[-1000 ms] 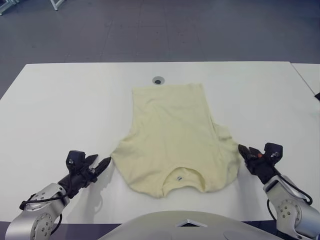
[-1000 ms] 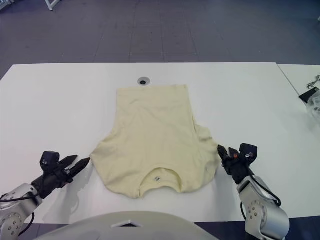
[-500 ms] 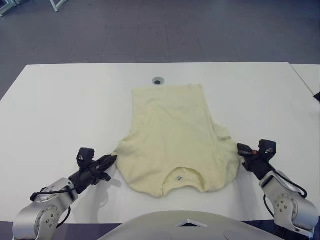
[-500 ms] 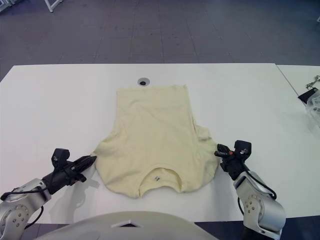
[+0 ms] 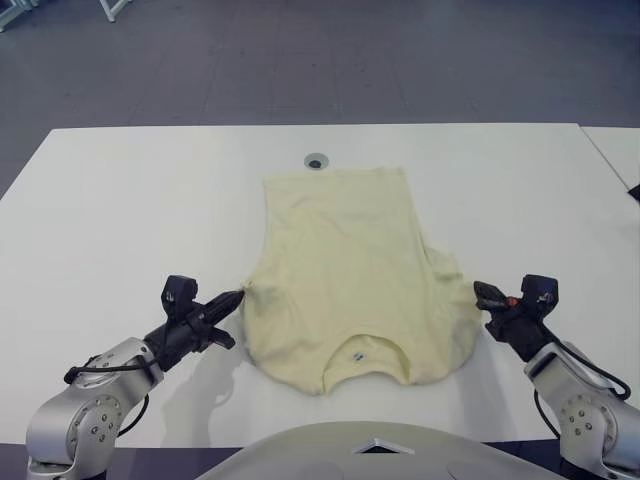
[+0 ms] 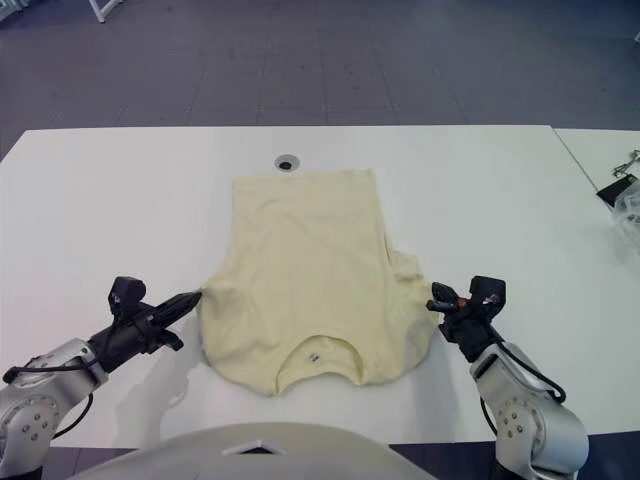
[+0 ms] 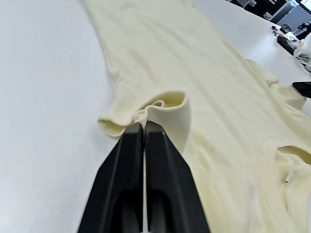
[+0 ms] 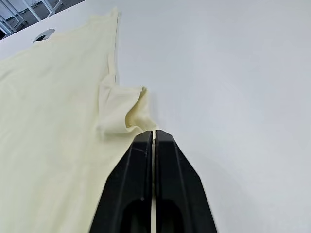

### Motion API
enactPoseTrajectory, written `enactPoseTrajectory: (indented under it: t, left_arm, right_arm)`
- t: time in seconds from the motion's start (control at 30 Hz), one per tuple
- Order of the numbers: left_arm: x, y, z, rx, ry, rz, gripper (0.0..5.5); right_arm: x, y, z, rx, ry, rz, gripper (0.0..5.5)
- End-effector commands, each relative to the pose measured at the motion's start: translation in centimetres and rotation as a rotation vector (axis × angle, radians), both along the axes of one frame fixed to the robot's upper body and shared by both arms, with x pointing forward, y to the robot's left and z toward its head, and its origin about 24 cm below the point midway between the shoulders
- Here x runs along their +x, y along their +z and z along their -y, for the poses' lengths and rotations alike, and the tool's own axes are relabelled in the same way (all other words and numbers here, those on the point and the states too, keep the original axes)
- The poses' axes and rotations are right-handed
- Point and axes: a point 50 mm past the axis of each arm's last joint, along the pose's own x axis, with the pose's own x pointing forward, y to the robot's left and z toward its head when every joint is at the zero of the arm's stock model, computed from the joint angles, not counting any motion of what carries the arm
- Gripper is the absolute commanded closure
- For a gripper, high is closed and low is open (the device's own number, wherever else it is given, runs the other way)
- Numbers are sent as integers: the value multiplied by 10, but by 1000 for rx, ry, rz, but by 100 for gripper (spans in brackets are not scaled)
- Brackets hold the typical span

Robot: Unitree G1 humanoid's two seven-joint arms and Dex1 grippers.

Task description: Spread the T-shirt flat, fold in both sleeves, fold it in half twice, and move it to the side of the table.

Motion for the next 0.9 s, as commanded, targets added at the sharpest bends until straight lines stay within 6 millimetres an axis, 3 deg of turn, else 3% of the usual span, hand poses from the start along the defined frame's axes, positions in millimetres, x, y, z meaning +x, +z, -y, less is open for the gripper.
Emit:
enactPoseTrajectory:
  t: [0.03,0.2,0.43,0.6,0.73,0.9]
  left_arm:
    - [1,0,10,17,-94,-22,549]
    - [5,-5,31,-1,-267,-38,549]
    - [26,-4,71,-54,-390,18,549]
    - [26,-12,89,-47,-450,-10,549]
    - [23,-14,88,-47,-438,-12,503]
    - [32,24,76,-263,-399,98,422]
  right_arm:
    - [1,5,-4,-3,18,2,550]
    - [6,6,-9,0,37,7,550]
    - [8,1,-14,4,64,-12,550]
    - [7,-2,-15,4,75,-26,550]
    - [7,-2,-15,2,86,-29,550]
    - [4,1,-17,5,113,-30,550]
